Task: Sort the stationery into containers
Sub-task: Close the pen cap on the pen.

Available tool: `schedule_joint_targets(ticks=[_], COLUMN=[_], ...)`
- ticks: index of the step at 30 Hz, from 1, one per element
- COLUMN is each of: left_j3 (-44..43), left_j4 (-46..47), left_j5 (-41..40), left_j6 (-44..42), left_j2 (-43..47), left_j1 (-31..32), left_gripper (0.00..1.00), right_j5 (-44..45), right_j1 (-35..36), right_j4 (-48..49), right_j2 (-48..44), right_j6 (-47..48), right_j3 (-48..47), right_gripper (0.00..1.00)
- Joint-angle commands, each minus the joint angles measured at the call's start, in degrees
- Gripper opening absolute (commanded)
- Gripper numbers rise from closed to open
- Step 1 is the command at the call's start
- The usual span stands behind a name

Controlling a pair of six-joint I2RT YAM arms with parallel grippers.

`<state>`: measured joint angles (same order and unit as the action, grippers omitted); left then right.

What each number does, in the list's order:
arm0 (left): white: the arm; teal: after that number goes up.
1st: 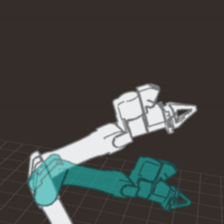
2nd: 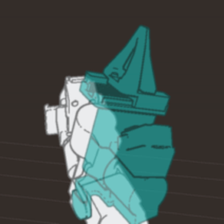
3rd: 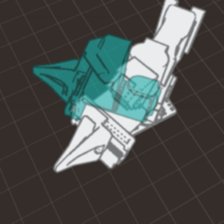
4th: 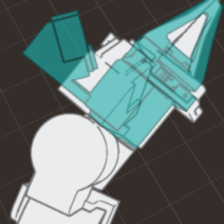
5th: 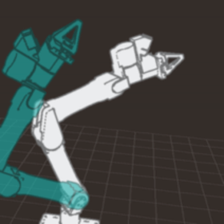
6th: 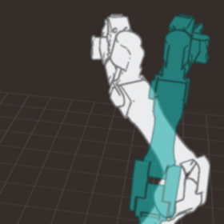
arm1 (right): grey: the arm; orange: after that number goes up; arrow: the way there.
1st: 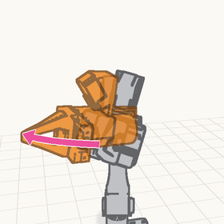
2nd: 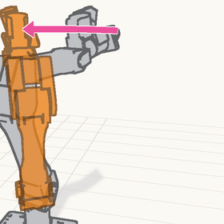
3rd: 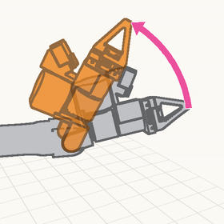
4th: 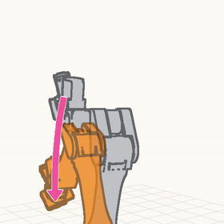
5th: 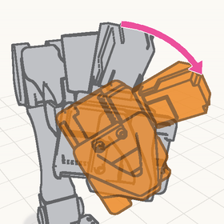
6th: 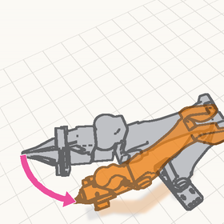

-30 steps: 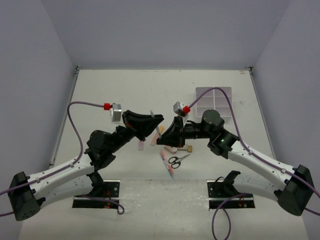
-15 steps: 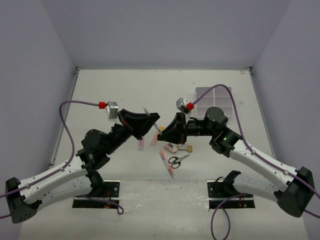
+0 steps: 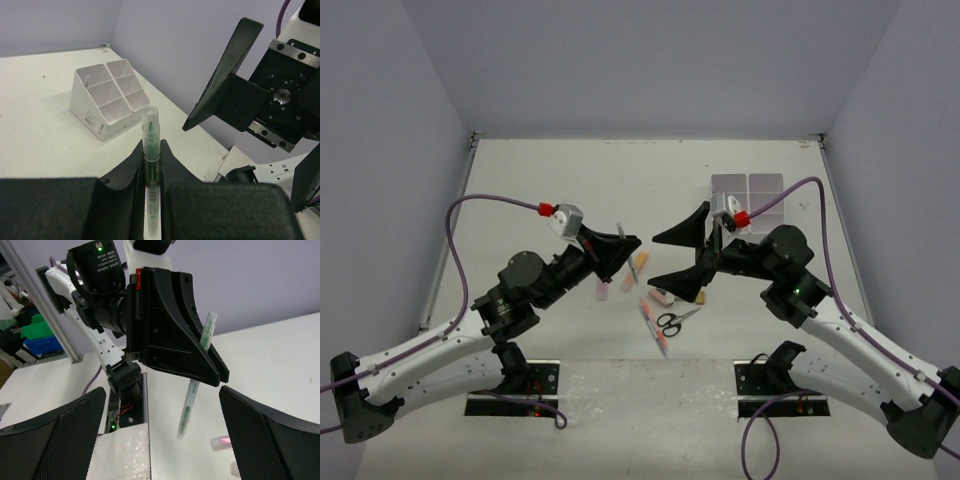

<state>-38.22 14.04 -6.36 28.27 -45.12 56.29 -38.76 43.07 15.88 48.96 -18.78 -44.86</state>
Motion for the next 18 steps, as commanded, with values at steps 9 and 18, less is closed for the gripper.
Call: schedule_joint_targets(ticks=[9,18], left_j3=[-0.8,0.0], left_j4=[9.2,12.7], left_j5=[11.7,21.9], left_j6=[-5.1,-11.1], left_j2=[0.1,-5.2], left_j1=[0.1,0.2], left_gripper=[0.0,0.0], right_j5=[13.2,15.7], right_j1=[-0.1,0.0], right_j4=[-4.7,-9.8], right_j2=[-8.4,-10.4], right_j6=[-4.6,-4.2], right_j3=[6.8,2.6], right_gripper=[0.98,0.79])
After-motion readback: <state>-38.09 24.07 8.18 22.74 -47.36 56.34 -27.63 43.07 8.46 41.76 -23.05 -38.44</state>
